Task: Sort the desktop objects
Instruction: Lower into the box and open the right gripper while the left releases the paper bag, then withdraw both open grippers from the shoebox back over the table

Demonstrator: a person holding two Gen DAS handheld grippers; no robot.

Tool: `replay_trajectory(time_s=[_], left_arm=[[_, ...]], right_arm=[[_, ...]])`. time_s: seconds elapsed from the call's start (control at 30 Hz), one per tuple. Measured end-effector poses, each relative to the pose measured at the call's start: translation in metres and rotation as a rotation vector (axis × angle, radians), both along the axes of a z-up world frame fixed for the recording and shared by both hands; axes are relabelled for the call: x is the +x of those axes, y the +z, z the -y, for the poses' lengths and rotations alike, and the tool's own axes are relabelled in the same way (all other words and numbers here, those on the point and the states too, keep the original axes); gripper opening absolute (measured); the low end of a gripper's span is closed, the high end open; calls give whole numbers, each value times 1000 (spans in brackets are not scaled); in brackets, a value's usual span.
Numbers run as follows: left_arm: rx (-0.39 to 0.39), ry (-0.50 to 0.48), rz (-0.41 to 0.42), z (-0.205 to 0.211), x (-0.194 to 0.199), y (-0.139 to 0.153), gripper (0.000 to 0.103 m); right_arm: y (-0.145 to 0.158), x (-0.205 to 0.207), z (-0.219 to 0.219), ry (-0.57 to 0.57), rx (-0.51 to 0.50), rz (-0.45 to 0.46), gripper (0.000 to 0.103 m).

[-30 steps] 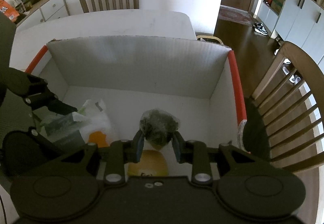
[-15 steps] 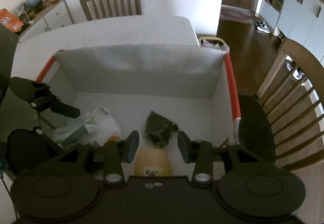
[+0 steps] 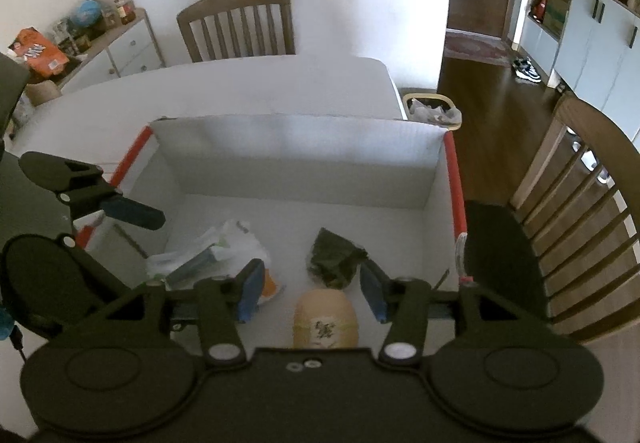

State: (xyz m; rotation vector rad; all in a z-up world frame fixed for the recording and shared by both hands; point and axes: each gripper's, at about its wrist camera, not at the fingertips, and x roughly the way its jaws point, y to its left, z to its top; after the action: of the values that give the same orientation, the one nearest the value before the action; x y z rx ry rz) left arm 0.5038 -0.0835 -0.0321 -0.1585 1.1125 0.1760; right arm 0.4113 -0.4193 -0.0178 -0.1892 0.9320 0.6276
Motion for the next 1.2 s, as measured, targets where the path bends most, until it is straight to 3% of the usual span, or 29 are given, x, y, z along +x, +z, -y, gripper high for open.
replay_trajectory(time_s=[0.27, 0.4, 0.67, 0.77, 0.9, 1.2], left_arm=[[4, 28, 86, 8, -26, 22, 91], [-3, 42, 123, 11, -39, 31, 91], [-39, 71, 195, 15, -66, 44, 91], [-32, 84, 232, 16, -75, 49, 91], [-38, 102, 268, 16, -87, 54, 100], [-30, 120, 321, 9, -120, 62, 102]], right_arm=[[16, -15, 5, 11, 25, 15, 57], [22, -24, 7, 18, 41, 28, 65], [30, -38, 8, 29, 61, 48, 70], [33, -43, 7, 29, 73, 50, 77], [36, -51, 4, 36, 81, 61, 81], [45, -77, -1, 24, 105, 91, 84]])
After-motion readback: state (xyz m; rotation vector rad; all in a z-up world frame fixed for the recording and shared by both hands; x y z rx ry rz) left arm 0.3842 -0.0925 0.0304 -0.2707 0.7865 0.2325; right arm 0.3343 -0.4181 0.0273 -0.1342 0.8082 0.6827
